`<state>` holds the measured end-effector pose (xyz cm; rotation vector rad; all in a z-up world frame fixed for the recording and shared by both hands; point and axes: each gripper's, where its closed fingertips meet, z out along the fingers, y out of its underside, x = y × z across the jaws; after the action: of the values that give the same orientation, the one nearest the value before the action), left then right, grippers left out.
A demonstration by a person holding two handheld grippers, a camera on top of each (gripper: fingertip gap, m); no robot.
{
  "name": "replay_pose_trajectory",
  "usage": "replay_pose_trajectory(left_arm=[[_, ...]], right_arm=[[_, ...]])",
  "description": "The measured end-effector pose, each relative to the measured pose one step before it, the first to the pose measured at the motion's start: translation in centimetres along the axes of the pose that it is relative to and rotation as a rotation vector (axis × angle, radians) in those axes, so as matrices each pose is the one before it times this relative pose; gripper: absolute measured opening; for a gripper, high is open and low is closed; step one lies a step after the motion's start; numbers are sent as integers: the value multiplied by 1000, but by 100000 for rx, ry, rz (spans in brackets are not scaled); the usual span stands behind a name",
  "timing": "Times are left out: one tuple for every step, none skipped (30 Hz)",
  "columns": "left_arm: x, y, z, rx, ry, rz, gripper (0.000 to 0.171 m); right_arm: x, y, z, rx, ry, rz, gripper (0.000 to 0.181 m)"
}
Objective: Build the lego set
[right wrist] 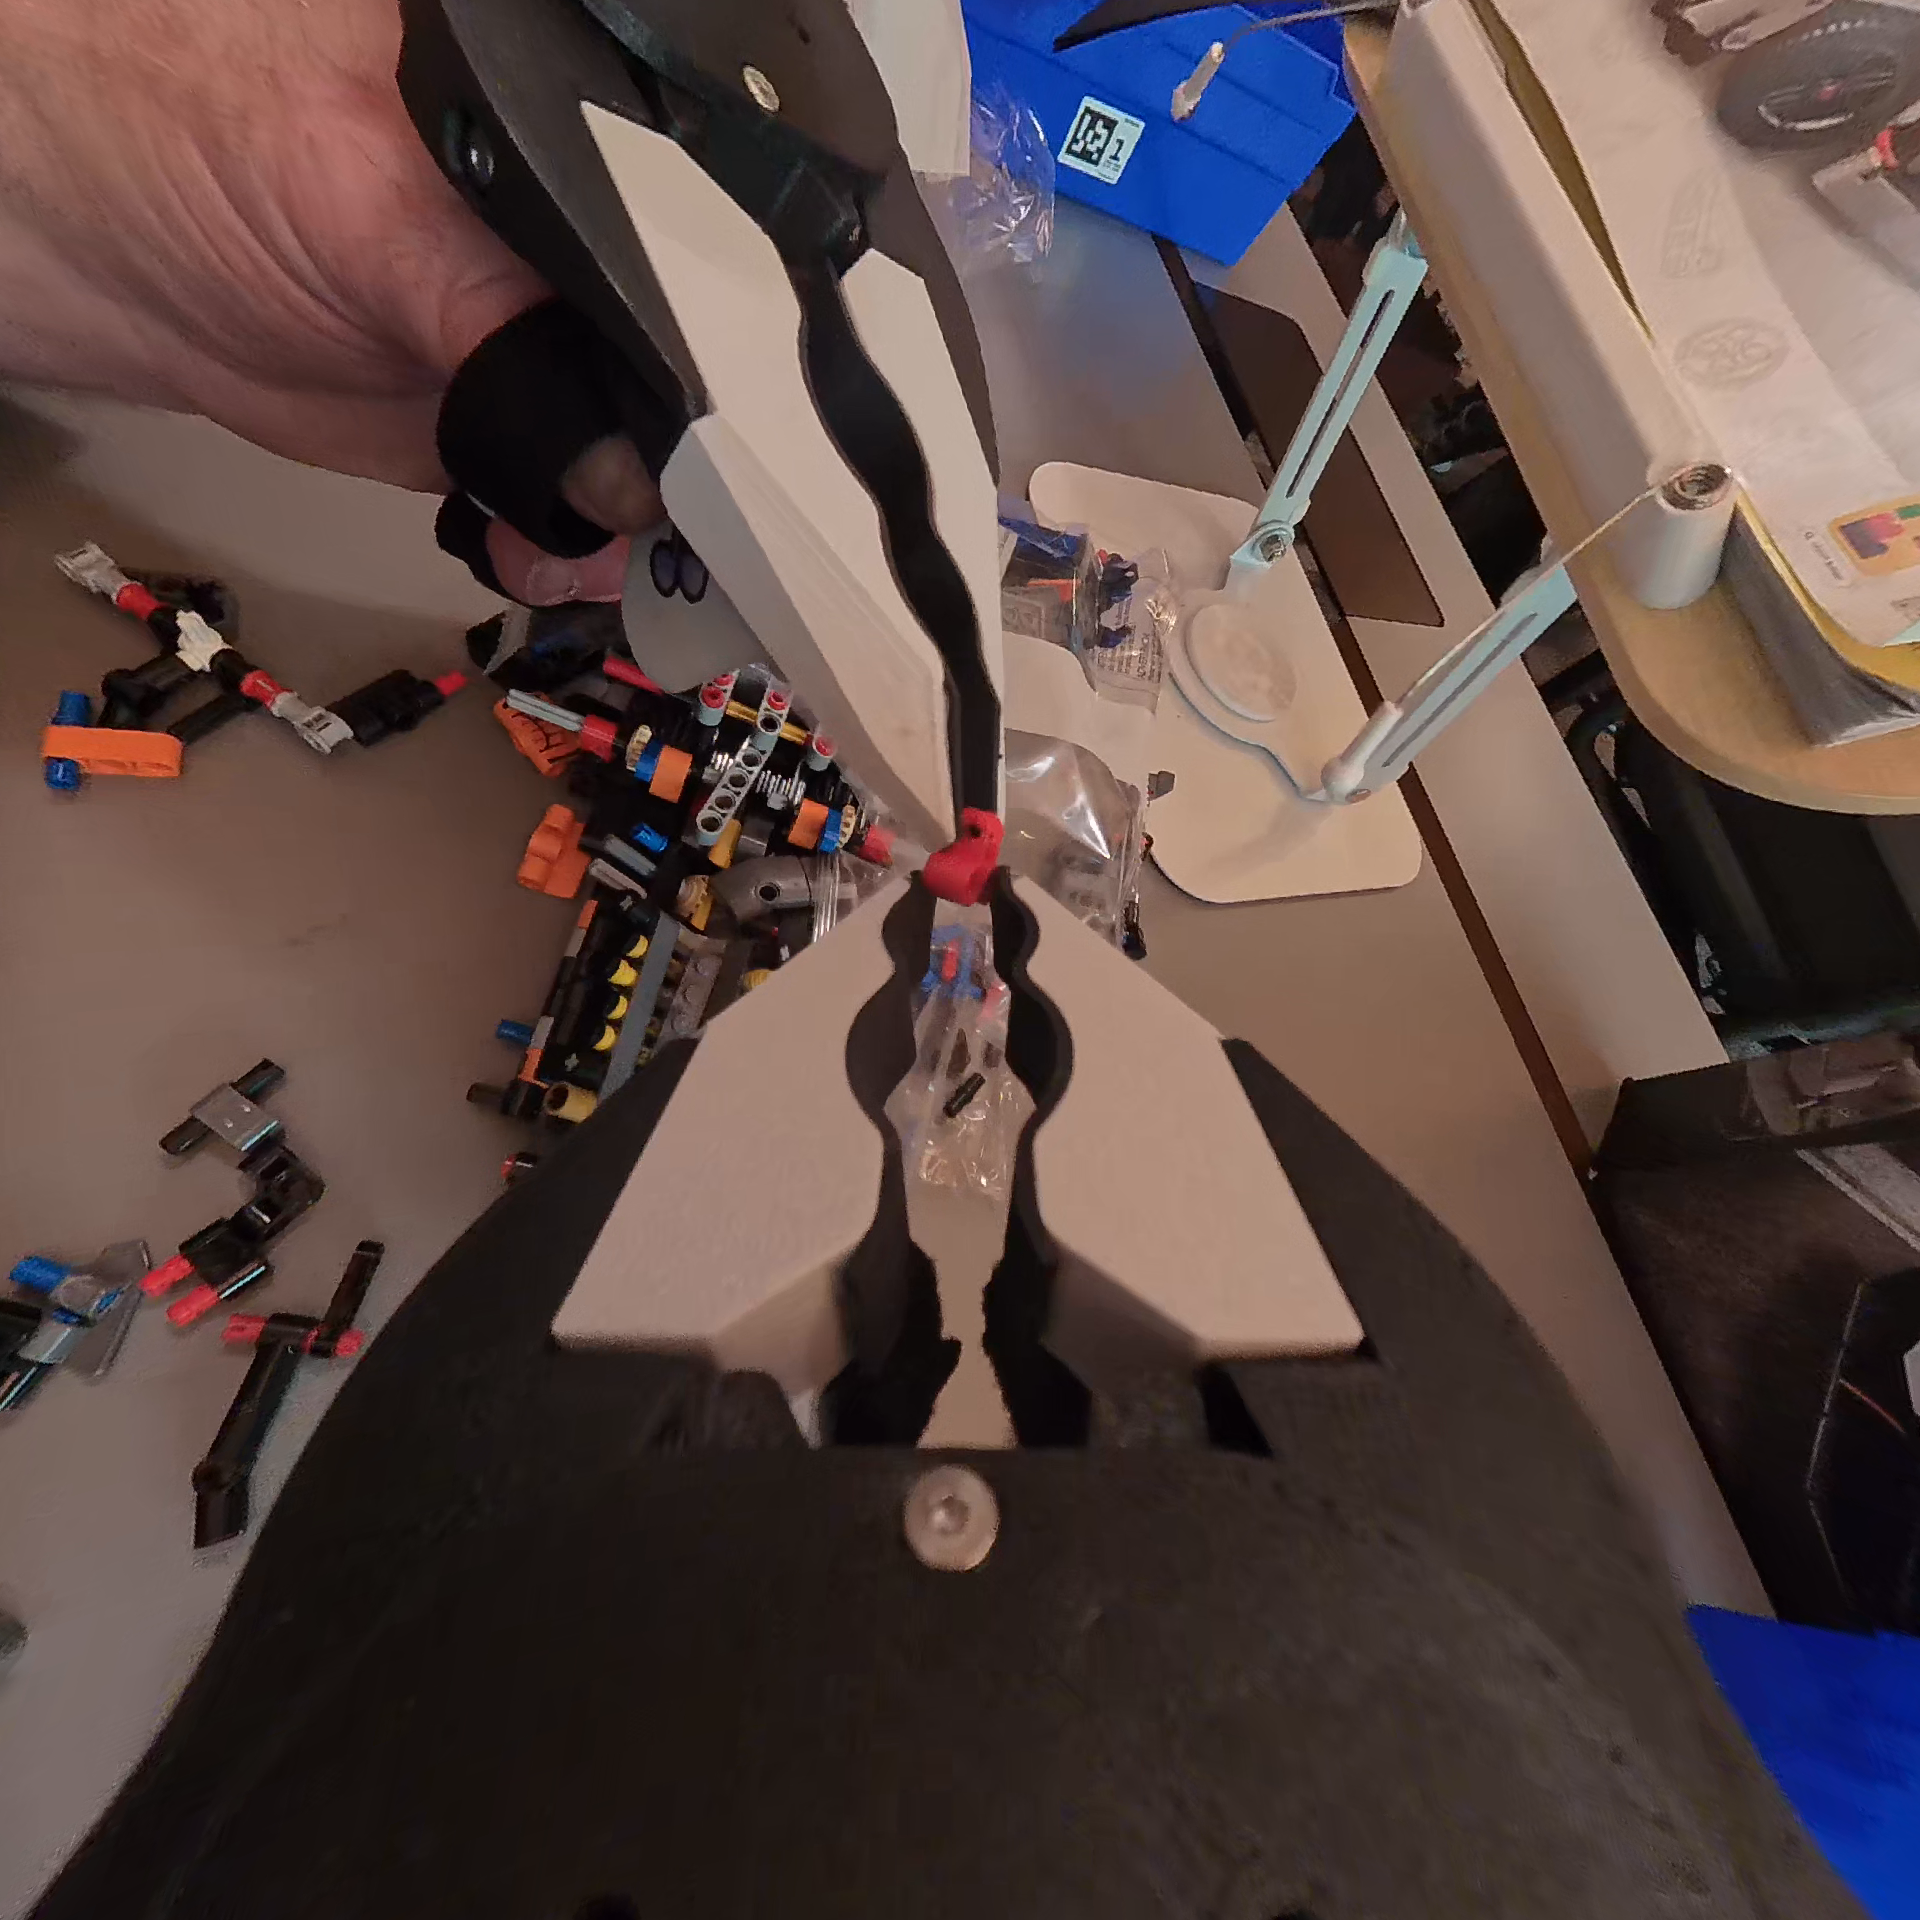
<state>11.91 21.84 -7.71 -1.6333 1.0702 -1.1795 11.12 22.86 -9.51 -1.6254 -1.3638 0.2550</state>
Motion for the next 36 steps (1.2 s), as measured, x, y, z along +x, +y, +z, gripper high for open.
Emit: replay_pose_trajectory(left_arm=[[-234,125,-46,-1177,-2063,1711,4],[-313,139,-93,-1506,-2545,1961,4],[-305,143,-87,-1552,-2664,1935,4],[-175,100,-53,-990,-1778,1387,3],[-58,156,33,-1137,-872,806,4],[-24,323,130,-2123,-688,708,3],[-38,432,213,-2644,-755,747,3],[-50,453,223,-2588,-803,755,3],[-59,428,226,-2748,-938,984,4],[-65,443,213,-2971,-1297,1627,3],[-60,344,193,-2392,-1474,1836,3],[22,264,152,-1827,-750,976,3],[48,246,143,-1635,-104,304,3],[-5,241,125,-1537,-362,428,3],[-68,257,111,-1654,-824,692,3],[-80,299,135,-1931,-825,730,3],[-44,346,162,-2156,-690,768,3],[-44,367,190,-2277,-796,856,3],[-72,366,207,-2367,-988,863,3],[-64,390,210,-2355,-767,712,3],[-24,365,204,-2242,-461,439,3],[-22,264,161,-1641,-405,522,3],[-19,221,124,-1283,-397,674,3],[-11,187,108,-1193,-223,282,3],[-31,118,67,-702,-218,-33,3],[-5,23,34,-143,102,-152,3],[-31,-26,-20,250,46,-245,3],[-73,-9,-25,78,-240,-177,3],[-71,14,-20,-103,-303,-87,3],[-21,9,-9,-1,-22,-112,3],[3,-25,2,144,114,-135,3],[-13,-12,-8,77,-65,2,3],[-32,29,2,-225,-293,102,3],[-38,66,11,-475,-331,227,3],[-71,64,10,-448,-580,339,3],[-130,92,-9,-646,-1120,689,2]], right_arm=[[284,181,-168,-279,578,1060,8],[332,238,-205,-371,393,1116,8],[235,383,-217,-1002,-611,1367,8],[190,526,-164,-1588,-1026,1633,8],[253,523,-151,-1249,-440,1224,7],[27,687,-36,-2274,-1981,1286,7],[-94,1081,147,-4830,-2902,1635,4],[116,1275,266,-6022,-750,634,4],[45,1114,314,-5021,-338,-974,4],[-202,879,328,-4050,-1753,-772,4],[-113,705,252,-3293,-1093,-339,4],[75,562,152,-2805,265,-508,4],[-21,409,56,-2105,-277,-443,4],[-127,160,-35,-586,-968,-154,4],[-211,-11,-79,465,-1506,193,4],[-251,58,-18,-46,-1838,411,4],[-161,243,73,-1281,-1025,54,4],[-79,384,157,-2128,-355,-356,4],[-235,382,225,-2185,-1350,-339,4],[-344,362,286,-2045,-1983,-223,4],[-159,353,315,-2236,-716,-306,4],[13,333,300,-2378,407,-381,4],[-37,212,231,-1781,15,-454,4],[-156,2,130,-408,-555,-531,4],[-101,-177,51,680,-407,-196,5],[-71,-256,7,1142,-501,419,4],[3,-315,-31,1550,-285,544,4],[88,-322,-51,1721,274,471,4],[13,-276,-12,1442,-300,621,4],[-5,-253,64,1231,-255,535,4],[124,-224,151,769,566,460,4],[91,-154,232,83,483,236,4],[93,-152,284,-46,587,-85,4],[49,-183,325,120,306,-49,4],[-157,-220,331,321,-843,-172,4],[-294,-254,315,529,-1401,-680,4]])
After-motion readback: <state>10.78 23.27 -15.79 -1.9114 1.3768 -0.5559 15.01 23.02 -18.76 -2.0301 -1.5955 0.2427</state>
